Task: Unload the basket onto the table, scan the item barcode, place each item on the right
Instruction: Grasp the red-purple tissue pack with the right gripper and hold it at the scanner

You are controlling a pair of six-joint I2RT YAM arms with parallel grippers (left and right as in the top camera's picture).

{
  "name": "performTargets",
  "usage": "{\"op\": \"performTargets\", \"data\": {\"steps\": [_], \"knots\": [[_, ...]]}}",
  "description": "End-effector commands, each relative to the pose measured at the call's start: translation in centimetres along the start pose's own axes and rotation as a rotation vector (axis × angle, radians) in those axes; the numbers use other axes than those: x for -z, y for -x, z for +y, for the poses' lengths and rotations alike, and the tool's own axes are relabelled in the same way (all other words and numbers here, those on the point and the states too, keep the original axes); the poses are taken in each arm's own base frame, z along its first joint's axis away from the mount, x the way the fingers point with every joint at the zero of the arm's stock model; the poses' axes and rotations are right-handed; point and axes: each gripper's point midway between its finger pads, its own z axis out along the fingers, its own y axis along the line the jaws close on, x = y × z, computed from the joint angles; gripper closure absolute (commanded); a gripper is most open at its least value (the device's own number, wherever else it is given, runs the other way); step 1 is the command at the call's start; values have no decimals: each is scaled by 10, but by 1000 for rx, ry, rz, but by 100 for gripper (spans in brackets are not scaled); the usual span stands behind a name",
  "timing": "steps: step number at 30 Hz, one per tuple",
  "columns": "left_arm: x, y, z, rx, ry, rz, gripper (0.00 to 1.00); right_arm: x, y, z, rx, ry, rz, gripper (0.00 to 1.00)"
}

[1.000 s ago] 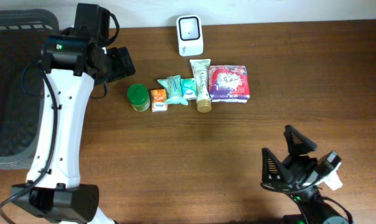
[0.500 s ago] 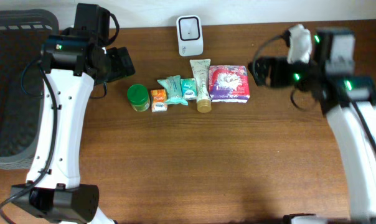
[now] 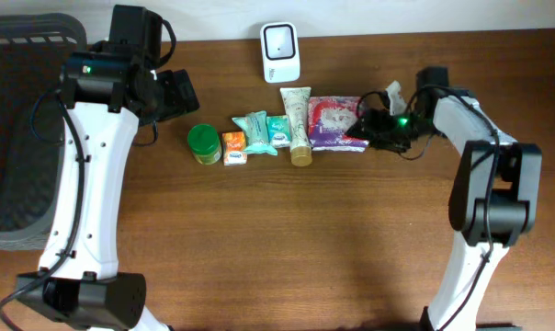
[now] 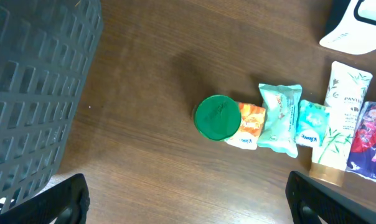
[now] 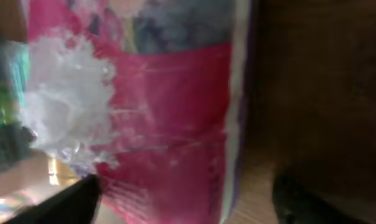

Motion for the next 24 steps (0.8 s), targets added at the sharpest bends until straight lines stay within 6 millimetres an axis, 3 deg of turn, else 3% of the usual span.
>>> {"op": "performTargets", "data": {"steps": [1,6,7,8,9,10,11,12,14,17,20,21,23,24], "knots": [[7,4,4,-3,-1,-25,1,-3,1,8,-6,103,5,27],[7,4,4,-3,-1,-25,1,-16,4,21,55,116,-1,27],[7,4,4,-3,-1,-25,1,-20,3,25,70,117,3,33],[7,4,3,-3,-1,-25,1,-22,2,27,76,117,7,43],[7,4,4,-3,-1,-25,1,-24,2,28,83,115,9,60],[7,4,3,-3,-1,-25,1,-24,4,29,90,115,1,91],[7,4,4,-3,-1,-25,1,-20,6,29,89,107,-3,96],[7,4,4,-3,-1,-25,1,-12,9,26,79,56,-7,96],[7,4,3,-3,-1,-25,1,25,19,9,74,-219,-16,96],[7,4,4,-3,-1,-25,1,101,29,1,36,-677,-57,96],[7,4,3,-3,-1,-25,1,142,26,-10,-56,-988,-114,96],[7,4,4,-3,-1,-25,1,164,21,-17,-103,-1187,-160,96],[7,4,4,-3,-1,-25,1,180,15,-14,-97,-1393,-202,96],[7,4,3,-3,-1,-25,1,173,14,-8,-58,-1422,-198,96]]}}
